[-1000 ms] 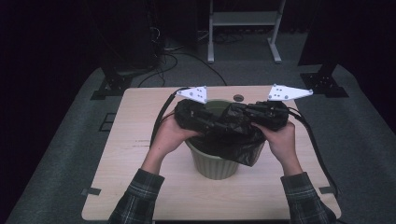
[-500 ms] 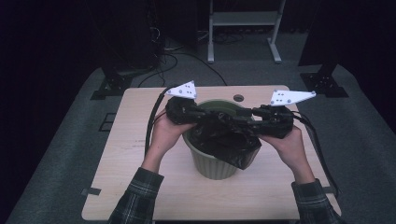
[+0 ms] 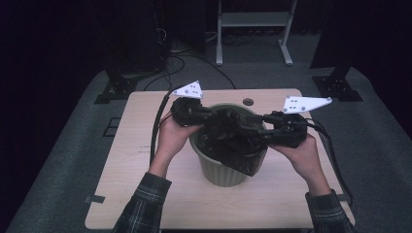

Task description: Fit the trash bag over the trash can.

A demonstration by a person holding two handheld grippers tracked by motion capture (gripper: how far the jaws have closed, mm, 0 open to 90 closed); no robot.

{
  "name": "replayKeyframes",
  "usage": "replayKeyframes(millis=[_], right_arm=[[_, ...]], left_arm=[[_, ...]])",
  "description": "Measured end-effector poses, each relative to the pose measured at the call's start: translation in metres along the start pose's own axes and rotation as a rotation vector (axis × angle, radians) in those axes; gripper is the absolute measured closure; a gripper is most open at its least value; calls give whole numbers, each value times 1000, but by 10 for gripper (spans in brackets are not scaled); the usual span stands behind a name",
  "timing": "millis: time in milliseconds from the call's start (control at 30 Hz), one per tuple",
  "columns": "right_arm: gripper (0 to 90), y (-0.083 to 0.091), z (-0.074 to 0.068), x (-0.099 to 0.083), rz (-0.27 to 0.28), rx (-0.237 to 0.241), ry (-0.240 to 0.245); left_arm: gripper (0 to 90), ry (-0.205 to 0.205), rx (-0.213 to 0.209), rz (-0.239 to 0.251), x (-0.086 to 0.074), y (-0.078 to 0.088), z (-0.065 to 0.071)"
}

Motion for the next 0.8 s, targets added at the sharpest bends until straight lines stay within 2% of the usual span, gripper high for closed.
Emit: replayKeyframes(millis=[100, 300, 533, 700, 800], right_arm=[[542, 4, -2, 7, 30, -2, -5], [534, 8, -7, 18, 43, 1, 6], [534, 21, -11, 14, 35, -28, 24], [531, 35, -16, 14, 48, -22, 22], [520, 36, -20, 14, 45, -17, 23]], left_arm=[[896, 4, 5, 5, 1, 0, 0], [896, -7, 9, -1, 1, -2, 3], [896, 3, 23, -5, 1, 1, 0], [896, 12, 33, -7, 2, 1, -3], [896, 13, 31, -6, 2, 0, -3]])
Point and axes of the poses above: each handheld gripper's, and its own axes: y roughly backward along the jaws, x roughly out of its top, z roughly to its right, the point moved 4 cm from there along -y, roughly forward along the jaws, and after that the axes turned 7 degrees about z, right-handed, at the moved point
